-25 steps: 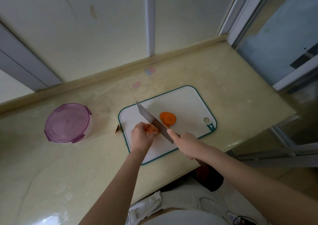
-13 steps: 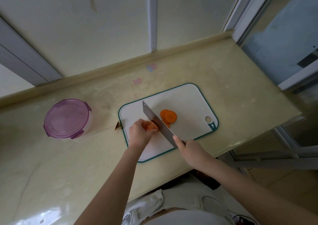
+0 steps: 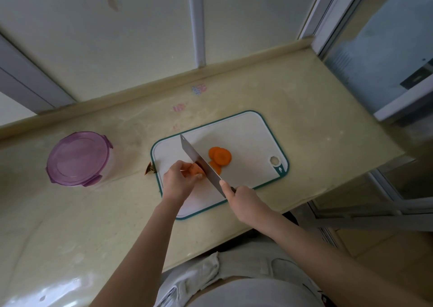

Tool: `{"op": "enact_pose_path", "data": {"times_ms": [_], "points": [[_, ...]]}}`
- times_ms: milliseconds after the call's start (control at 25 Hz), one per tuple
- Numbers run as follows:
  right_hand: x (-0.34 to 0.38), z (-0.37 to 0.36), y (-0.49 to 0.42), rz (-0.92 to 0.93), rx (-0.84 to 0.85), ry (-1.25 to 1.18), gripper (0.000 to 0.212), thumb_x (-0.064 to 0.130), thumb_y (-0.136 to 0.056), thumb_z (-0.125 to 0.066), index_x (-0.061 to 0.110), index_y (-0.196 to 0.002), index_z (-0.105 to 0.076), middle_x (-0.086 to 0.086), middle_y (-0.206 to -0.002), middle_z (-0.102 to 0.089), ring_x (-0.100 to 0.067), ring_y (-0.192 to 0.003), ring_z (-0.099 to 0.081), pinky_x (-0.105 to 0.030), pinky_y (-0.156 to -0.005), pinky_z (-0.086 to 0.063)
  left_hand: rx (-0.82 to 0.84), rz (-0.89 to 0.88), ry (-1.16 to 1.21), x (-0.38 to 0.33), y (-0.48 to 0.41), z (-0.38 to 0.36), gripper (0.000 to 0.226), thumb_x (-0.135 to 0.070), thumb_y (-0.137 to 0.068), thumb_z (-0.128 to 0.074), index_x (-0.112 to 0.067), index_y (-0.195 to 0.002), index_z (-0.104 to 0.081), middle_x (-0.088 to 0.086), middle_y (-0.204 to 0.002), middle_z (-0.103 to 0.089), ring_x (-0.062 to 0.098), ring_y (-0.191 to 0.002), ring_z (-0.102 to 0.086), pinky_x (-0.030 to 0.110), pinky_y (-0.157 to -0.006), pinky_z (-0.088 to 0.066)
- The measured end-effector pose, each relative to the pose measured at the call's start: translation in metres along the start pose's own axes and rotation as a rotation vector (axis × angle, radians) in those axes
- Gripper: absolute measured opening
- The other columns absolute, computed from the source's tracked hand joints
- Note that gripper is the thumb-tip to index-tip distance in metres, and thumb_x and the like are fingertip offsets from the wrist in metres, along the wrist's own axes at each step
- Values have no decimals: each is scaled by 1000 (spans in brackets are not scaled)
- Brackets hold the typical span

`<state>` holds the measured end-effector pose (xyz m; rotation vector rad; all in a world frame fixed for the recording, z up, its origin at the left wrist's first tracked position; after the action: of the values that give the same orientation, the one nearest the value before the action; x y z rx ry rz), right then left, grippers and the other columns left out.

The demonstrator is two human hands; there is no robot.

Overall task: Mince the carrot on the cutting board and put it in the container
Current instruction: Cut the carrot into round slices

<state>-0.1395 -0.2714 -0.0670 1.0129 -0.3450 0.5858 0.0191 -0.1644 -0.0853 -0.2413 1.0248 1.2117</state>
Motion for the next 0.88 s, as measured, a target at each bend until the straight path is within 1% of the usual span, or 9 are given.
{"op": "enact_pose_path", "data": {"times_ms": [80, 240, 280, 320, 400, 480, 600, 720, 880], "points": [[1, 1, -2, 27, 3, -19, 54, 60, -95, -26, 18, -62, -39, -2, -63, -44, -11, -55, -40, -21, -54, -34, 6, 5, -1, -2, 1, 1, 28, -16, -76, -76, -15, -96, -58, 1, -92, -62, 15, -84, -58, 21, -72, -42], [10, 5, -2, 35, 54, 22, 51, 58, -97, -23, 22, -63, -35, -3, -66, -43, -13, -57, -41, -33, -69, -43, -9, 12, -3, -2, 2, 0, 27, -16, -77, -75, -16, -96, -57, -2, -90, -60, 12, -83, -57, 23, -75, -45], [10, 5, -2, 26, 79, 34, 49, 58, -97, -21, 25, -64, -34, -3, -66, -43, -15, -59, -43, -35, -70, -45, -11, 14, -7, -1, 2, 0, 27, -16, -77, -75, -17, -97, -57, -2, -91, -60, 12, -84, -57, 23, -74, -45], [9, 6, -2, 6, 103, 33, 49, 59, -97, -19, 25, -65, -34, -4, -65, -43, -17, -59, -45, -34, -66, -47, -11, 16, -8, -1, 2, 0, 27, -17, -77, -75, -17, -97, -57, -2, -92, -60, 13, -85, -57, 22, -73, -43], [6, 10, -4, -41, 126, 10, 61, 66, -93, -16, 18, -68, -43, -4, -63, -45, -18, -56, -46, -30, -59, -45, -15, 20, -6, -1, 2, 0, 25, -17, -79, -73, -17, -97, -56, -1, -94, -60, 13, -86, -57, 19, -70, -41], [8, 14, -6, -57, 129, 30, 68, 70, -91, -16, 12, -70, -47, -5, -62, -48, -20, -56, -48, -31, -62, -45, -23, 18, -7, -4, 3, 1, 24, -16, -80, -72, -16, -97, -56, 0, -95, -60, 13, -85, -57, 16, -67, -40], [17, 16, -1, 20, 125, 143, 65, 65, -94, -17, 13, -62, -41, -4, -56, -45, -18, -50, -46, -28, -57, -43, -61, 25, 19, -3, 7, 2, 24, -13, -79, -73, -14, -97, -57, 0, -93, -62, 13, -82, -58, 17, -69, -44], [17, 16, 3, 113, 112, 123, 55, 57, -98, -24, 18, -62, -37, -2, -61, -42, -11, -52, -39, -21, -52, -34, -90, 45, 42, 4, 7, 2, 27, -14, -78, -74, -13, -99, -58, 0, -92, -62, 10, -80, -57, 15, -66, -41], [7, 10, 0, 106, 92, 105, 54, 58, -97, -26, 17, -63, -38, -2, -63, -42, -10, -54, -38, -18, -51, -32, -98, 40, 45, 8, 7, -1, 28, -15, -77, -75, -14, -99, -57, 1, -93, -63, 11, -84, -58, 17, -70, -41]]}}
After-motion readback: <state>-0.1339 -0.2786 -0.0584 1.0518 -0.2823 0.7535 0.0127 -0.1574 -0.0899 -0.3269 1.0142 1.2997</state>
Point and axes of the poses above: each hand's wrist, its own y-axis away from the middle knuckle, its own z-axis out of the back of the hand, x = y × z, the point moved 10 cm from there along -y, towards the middle knuckle
